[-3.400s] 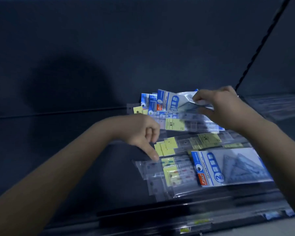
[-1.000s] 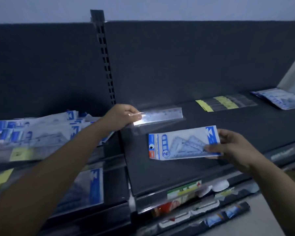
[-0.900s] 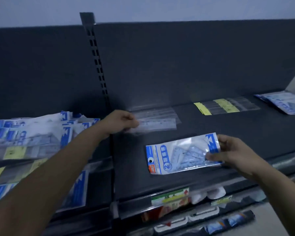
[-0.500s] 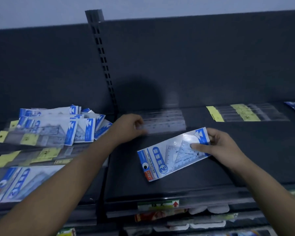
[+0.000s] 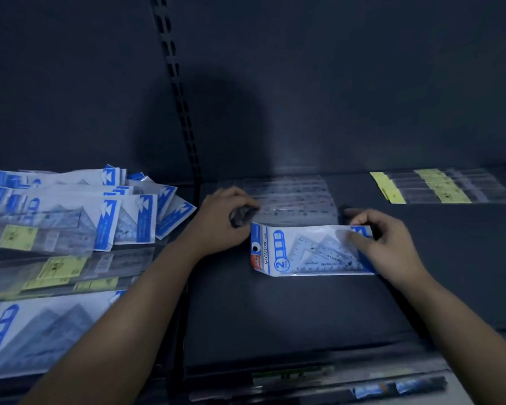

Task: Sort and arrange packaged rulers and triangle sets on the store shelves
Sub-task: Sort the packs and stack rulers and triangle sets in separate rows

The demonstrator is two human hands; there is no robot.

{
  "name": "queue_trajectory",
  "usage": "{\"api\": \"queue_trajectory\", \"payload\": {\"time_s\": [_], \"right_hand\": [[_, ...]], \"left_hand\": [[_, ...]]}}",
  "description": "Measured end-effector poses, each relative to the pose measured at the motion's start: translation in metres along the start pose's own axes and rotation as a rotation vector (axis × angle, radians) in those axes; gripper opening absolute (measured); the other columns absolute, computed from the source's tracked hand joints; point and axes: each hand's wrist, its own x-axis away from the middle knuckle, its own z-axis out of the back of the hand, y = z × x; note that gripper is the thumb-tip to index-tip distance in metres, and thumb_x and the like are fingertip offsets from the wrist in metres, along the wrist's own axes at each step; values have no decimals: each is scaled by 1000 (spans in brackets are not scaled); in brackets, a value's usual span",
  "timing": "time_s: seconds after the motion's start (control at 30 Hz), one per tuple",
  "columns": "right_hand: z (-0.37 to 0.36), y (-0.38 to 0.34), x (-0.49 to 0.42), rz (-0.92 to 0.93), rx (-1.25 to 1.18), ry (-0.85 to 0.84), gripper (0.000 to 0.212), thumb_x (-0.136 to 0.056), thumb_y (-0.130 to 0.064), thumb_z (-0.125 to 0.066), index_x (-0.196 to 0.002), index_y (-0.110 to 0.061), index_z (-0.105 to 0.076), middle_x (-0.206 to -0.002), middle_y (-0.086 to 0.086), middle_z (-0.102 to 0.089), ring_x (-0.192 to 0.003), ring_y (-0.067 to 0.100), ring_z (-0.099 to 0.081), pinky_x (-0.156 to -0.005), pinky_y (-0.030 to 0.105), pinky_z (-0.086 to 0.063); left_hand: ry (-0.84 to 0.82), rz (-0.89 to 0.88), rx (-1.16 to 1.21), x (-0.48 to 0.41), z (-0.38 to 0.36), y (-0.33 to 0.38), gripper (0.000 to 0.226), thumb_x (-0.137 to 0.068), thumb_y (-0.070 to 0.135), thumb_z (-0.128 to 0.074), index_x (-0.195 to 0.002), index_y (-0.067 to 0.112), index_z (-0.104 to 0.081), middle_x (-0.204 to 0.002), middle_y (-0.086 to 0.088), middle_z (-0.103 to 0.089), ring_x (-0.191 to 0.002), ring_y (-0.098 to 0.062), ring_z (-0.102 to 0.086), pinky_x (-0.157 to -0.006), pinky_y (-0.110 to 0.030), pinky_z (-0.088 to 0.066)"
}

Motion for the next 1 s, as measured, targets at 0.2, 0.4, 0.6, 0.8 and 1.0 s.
{"api": "queue_trajectory", "payload": {"time_s": [0.2,0.4,0.6,0.8,1.0], "right_hand": [[-11,-8,-12,18,83,-41,16,-76,-10,-74,-67,-14,-61,-102,4,-69,-108,15,-59,-84,33,-46],[-8,-7,-9,27,73,-52,18,-77,-13,-74,-68,-22,-62,-99,1,-69,-100,18,-62,-83,43,-52],[-8,-5,-10,40,93,-49,16,-77,-12,-74,-69,-22,-63,-106,-5,-67,-104,9,-59,-81,33,-49],[-9,-6,-11,72,46,-32,18,-77,-7,-73,-68,-20,-63,-108,-17,-65,-110,3,-56,-80,20,-46],[-6,-13,-10,92,-135,35,15,-86,-6,-64,-75,-15,-61,-101,-10,-67,-94,-1,-62,-74,17,-48]], "left_hand": [[93,-31,-87,1,-5,1,31,-75,24,-73,-106,22,-71,-104,5,-62,-102,-18,-53,-91,-29,-30],[110,-114,-187,0,-4,4,37,-71,51,-70,-94,22,-74,-92,8,-65,-95,-14,-55,-88,-31,-35],[105,-187,-213,3,-6,12,30,-73,42,-74,-86,16,-78,-84,4,-68,-82,-17,-60,-78,-31,-44],[118,-203,-204,3,-6,14,29,-73,40,-75,-84,14,-76,-86,2,-68,-82,-17,-60,-78,-32,-46],[187,-136,16,-1,1,21,29,-82,24,-51,-94,12,-74,-97,5,-67,-93,-10,-58,-87,-24,-43]]}}
